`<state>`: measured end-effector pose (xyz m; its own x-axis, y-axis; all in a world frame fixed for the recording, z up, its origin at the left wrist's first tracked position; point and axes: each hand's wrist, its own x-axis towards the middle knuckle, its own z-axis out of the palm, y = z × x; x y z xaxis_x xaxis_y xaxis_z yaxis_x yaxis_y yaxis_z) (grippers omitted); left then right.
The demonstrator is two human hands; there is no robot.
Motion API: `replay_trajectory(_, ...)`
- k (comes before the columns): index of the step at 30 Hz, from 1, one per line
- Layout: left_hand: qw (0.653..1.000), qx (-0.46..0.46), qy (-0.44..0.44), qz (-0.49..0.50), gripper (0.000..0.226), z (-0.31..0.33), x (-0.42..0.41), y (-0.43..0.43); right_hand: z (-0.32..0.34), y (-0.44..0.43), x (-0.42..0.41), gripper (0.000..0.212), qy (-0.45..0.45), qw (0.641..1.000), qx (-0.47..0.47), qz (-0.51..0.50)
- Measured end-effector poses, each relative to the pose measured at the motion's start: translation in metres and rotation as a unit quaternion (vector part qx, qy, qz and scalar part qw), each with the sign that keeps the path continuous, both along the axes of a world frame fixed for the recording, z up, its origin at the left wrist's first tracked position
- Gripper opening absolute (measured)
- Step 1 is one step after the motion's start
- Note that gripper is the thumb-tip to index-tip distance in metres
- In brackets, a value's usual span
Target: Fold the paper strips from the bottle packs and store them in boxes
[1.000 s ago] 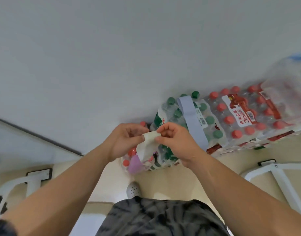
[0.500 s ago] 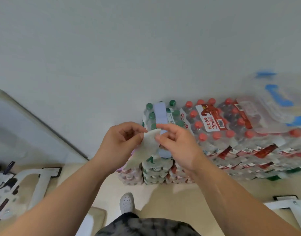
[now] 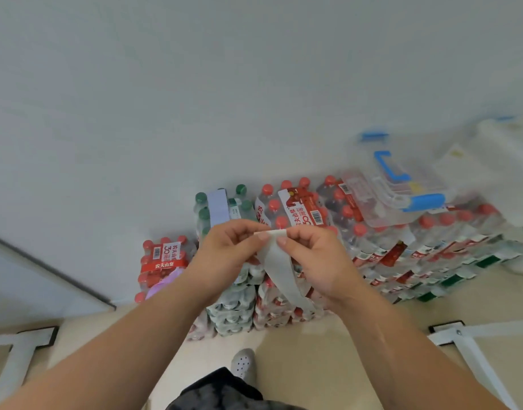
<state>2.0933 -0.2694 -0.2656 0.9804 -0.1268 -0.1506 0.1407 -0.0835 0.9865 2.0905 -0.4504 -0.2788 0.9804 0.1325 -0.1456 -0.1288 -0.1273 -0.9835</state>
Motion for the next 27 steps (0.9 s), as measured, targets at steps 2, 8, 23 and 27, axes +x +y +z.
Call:
replay_trajectory(2, 0.999, 0.031, 0.008, -0.009, 0.009, -0.010, 0.013, -0.010, -0.007, -0.010, 0.008, 0.013, 0.018, 1.000, -0.014, -0.015)
replay_trajectory(8, 0.985, 0.062, 0.094, -0.133, 0.007, -0.038, 0.058, -0.024, -0.025, -0.040, 0.043, 0.011, 0.140, 0.988, -0.068, 0.002)
replay_trajectory(23, 0.970, 0.154, 0.173, -0.071, 0.013, -0.057, 0.178, -0.011, -0.042, -0.010, 0.168, 0.023, 0.192, 0.972, -0.134, 0.037)
replay_trajectory(27, 0.962, 0.136, 0.219, -0.087, 0.010, -0.034, 0.173, 0.024, -0.030, 0.012, 0.194, 0.031, 0.194, 0.936, -0.189, 0.223)
